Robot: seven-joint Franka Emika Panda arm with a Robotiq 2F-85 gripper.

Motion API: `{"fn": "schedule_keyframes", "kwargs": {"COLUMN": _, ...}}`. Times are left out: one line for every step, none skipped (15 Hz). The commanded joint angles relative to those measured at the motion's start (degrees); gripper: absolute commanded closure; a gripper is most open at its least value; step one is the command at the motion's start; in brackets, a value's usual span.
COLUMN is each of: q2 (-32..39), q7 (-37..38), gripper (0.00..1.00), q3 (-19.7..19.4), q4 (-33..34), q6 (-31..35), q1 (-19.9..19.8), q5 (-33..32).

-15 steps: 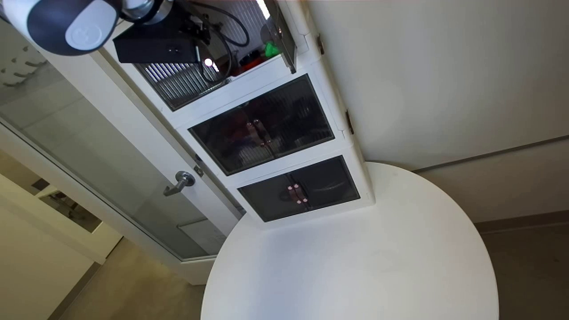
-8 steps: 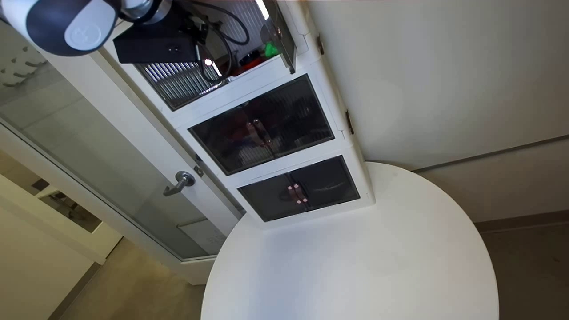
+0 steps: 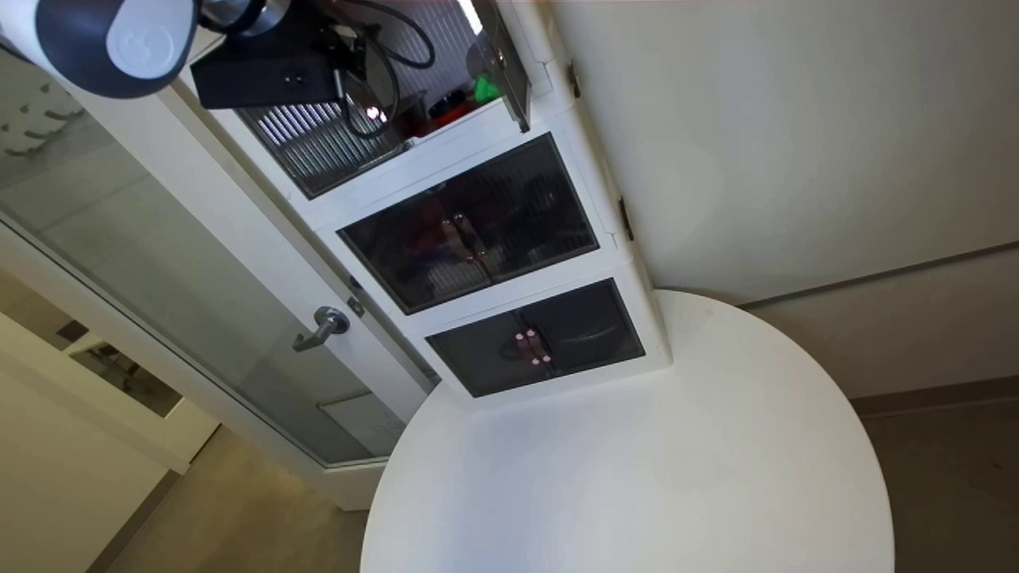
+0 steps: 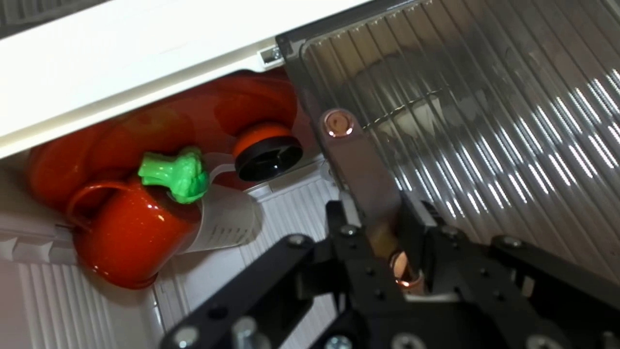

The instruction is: Open the doors of the topmost cabinet

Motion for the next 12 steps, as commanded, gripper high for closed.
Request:
{"fn": "schedule_keyframes", "kwargs": {"q2": -1.4, "q7": 12.0, "gripper": 0.94, "q3": -2.3, "q4": -2.4, "q6": -1.5, "q1": 0.6, "q5": -10.8}}
{"fn": "schedule_keyframes", "kwargs": {"q2": -1.5, "q7": 14.5, "gripper": 0.94, "q3": -2.3, "q4": -2.3, "q6": -2.0, "q1": 0.6, "q5": -13.1}}
{"fn": "schedule_keyframes", "kwargs": {"q2": -1.7, "q7": 17.1, "gripper": 0.94, "q3": -2.2, "q4": -2.2, "q6": -2.5, "q1": 0.5, "q5": -15.4}}
{"fn": "schedule_keyframes", "kwargs": {"q2": -1.9, "q7": 19.2, "gripper": 0.94, "q3": -2.0, "q4": -2.2, "q6": -3.0, "q1": 0.4, "q5": -17.2}}
{"fn": "schedule_keyframes", "kwargs": {"q2": -2.1, "q7": 21.1, "gripper": 0.94, "q3": -1.8, "q4": -2.2, "q6": -3.6, "q1": 0.2, "q5": -18.9}}
{"fn": "schedule_keyframes", "kwargs": {"q2": -2.4, "q7": 22.7, "gripper": 0.94, "q3": -1.8, "q4": -2.2, "q6": -4.3, "q1": 0.2, "q5": -20.4}}
{"fn": "schedule_keyframes", "kwargs": {"q2": -2.7, "q7": 24.2, "gripper": 0.94, "q3": -1.8, "q4": -2.2, "q6": -5.4, "q1": 0.3, "q5": -21.7}}
{"fn": "schedule_keyframes", "kwargs": {"q2": -2.9, "q7": 25.3, "gripper": 0.94, "q3": -1.8, "q4": -2.0, "q6": -6.9, "q1": 0.2, "q5": -22.7}}
{"fn": "schedule_keyframes", "kwargs": {"q2": -3.1, "q7": 26.4, "gripper": 0.94, "q3": -1.9, "q4": -1.8, "q6": -8.5, "q1": 0.2, "q5": -23.8}}
{"fn": "schedule_keyframes", "kwargs": {"q2": -3.4, "q7": 26.7, "gripper": 0.94, "q3": -1.7, "q4": -1.5, "q6": -10.5, "q1": 0.1, "q5": -24.3}}
{"fn": "schedule_keyframes", "kwargs": {"q2": -3.7, "q7": 27.2, "gripper": 0.94, "q3": -1.7, "q4": -1.2, "q6": -11.9, "q1": 0.0, "q5": -24.9}}
{"fn": "schedule_keyframes", "kwargs": {"q2": -4.2, "q7": 27.3, "gripper": 0.94, "q3": -1.7, "q4": -1.0, "q6": -13.5, "q1": -0.1, "q5": -25.3}}
